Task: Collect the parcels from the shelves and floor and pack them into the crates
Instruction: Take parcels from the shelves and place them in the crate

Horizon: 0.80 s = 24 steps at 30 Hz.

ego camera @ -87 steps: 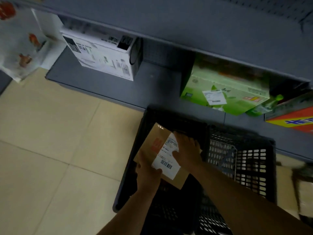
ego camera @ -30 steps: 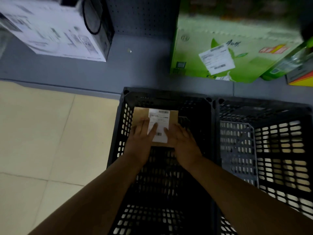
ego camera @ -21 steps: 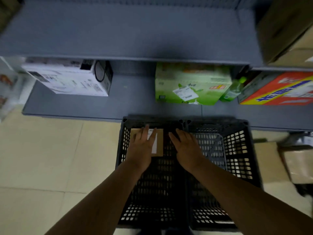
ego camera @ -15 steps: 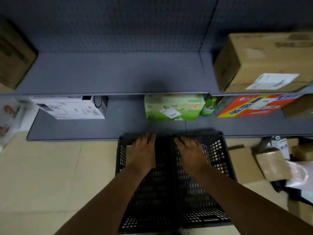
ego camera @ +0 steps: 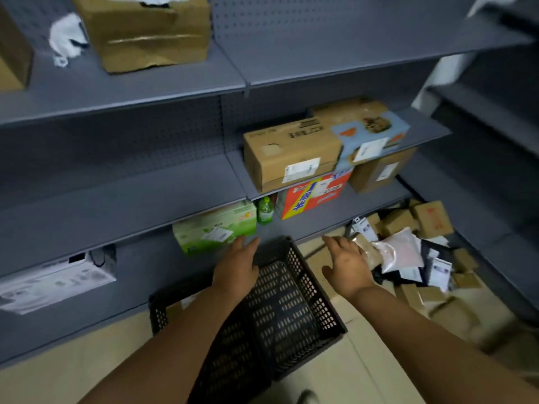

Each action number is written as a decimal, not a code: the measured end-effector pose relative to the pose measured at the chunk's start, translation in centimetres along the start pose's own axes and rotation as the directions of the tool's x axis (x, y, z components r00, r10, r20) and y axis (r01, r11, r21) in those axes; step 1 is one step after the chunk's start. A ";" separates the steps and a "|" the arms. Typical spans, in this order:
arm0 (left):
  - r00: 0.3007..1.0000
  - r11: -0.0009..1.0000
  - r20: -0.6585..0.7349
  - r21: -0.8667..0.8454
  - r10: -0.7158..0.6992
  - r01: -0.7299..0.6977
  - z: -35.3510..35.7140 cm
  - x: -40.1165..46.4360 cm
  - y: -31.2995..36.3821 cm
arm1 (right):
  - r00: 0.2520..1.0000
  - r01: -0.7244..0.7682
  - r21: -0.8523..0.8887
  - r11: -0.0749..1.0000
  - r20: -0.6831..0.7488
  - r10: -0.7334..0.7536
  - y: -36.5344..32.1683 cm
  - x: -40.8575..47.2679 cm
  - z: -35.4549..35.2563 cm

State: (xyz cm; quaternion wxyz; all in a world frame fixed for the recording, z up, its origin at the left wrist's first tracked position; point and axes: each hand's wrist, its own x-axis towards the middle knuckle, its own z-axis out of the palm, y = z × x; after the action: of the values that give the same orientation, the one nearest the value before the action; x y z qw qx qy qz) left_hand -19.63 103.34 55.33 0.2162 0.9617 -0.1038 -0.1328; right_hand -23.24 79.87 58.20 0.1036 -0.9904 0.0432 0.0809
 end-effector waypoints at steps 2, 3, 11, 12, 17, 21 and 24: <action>0.998 0.998 -0.005 -0.014 0.067 -0.068 0.1 0.4 3.2 | 0.999 -0.047 -0.011 0.999 -0.020 0.047 2.7 -1.9 -1.6; 0.995 0.995 -0.007 -0.020 0.098 -0.098 0.2 0.5 4.9 | 0.997 -0.072 -0.012 0.997 -0.030 0.072 4.0 -2.8 -2.4; 0.954 0.958 0.093 -0.028 0.286 -0.285 4.0 2.0 18.5 | 0.940 -0.323 0.029 0.946 -0.111 0.324 16.4 -9.5 -6.1; 0.947 0.952 0.105 -0.028 0.305 -0.304 4.8 2.2 20.2 | 0.930 -0.349 0.039 0.936 -0.108 0.351 18.2 -10.2 -6.4; 0.929 0.934 0.099 -0.051 0.357 -0.354 9.1 4.0 29.9 | 0.893 -0.436 0.044 0.899 -0.104 0.439 28.4 -12.9 -7.7; 0.922 0.931 0.134 -0.072 0.363 -0.357 12.8 5.8 37.6 | 0.879 -0.466 0.065 0.882 -0.080 0.470 37.0 -13.5 -9.2; 0.923 0.932 0.138 -0.099 0.359 -0.348 15.3 7.1 42.0 | 0.877 -0.473 0.079 0.878 -0.057 0.477 42.7 -13.7 -10.2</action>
State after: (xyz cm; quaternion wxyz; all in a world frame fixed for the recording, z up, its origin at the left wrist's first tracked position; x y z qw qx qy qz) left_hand -23.45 58.41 59.15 0.2627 0.9055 -0.2872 -0.1688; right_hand -39.58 37.07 61.90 0.1097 -0.9481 0.2911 0.0652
